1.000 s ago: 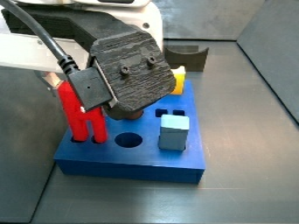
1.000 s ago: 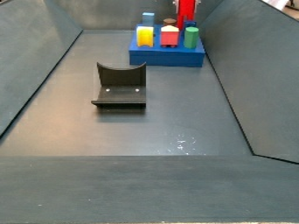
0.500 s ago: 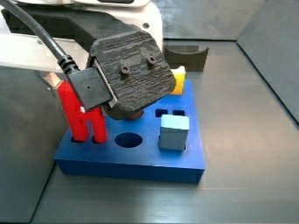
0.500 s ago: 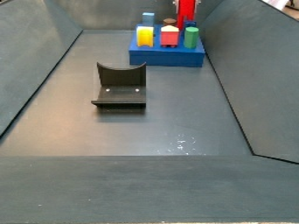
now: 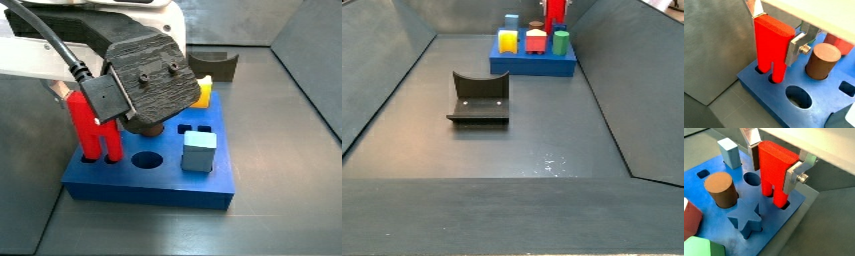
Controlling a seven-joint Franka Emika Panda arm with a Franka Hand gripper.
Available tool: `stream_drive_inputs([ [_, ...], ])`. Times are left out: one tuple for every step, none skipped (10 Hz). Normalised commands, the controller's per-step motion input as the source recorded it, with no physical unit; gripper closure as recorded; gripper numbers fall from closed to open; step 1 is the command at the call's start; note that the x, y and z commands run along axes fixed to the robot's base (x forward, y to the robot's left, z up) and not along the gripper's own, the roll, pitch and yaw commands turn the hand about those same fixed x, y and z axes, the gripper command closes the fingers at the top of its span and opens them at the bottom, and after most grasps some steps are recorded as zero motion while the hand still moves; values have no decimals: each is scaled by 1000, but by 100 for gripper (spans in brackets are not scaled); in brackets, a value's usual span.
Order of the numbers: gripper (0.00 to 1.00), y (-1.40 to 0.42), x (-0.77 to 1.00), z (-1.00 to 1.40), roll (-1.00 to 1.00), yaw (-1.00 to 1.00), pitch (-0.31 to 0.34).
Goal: Pick up the square-circle object. Move up. Move to above the board. Insert the square-circle object.
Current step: Insert the square-circle object.
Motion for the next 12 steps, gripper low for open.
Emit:
stream_drive_inputs([
  [100, 0, -123, -360, 253, 163, 7],
  [100, -94, 0, -331, 144, 26, 0],
  [100, -123, 0, -186, 9, 0, -3],
  [100, -106, 0, -180, 0, 0, -34],
  [100, -146, 83, -283, 0, -6, -14],
  [100, -120, 77, -274, 0, -6, -4],
  [100, -51, 11, -220, -19, 0, 0],
  [100, 0, 0, -54, -49, 0, 0],
  [100, 226, 0, -11, -96, 66, 0],
  [100, 443, 0, 0, -124, 146, -3],
  [100, 500, 0, 60, -123, 189, -33],
  [100, 323, 0, 0, -31, 129, -1],
])
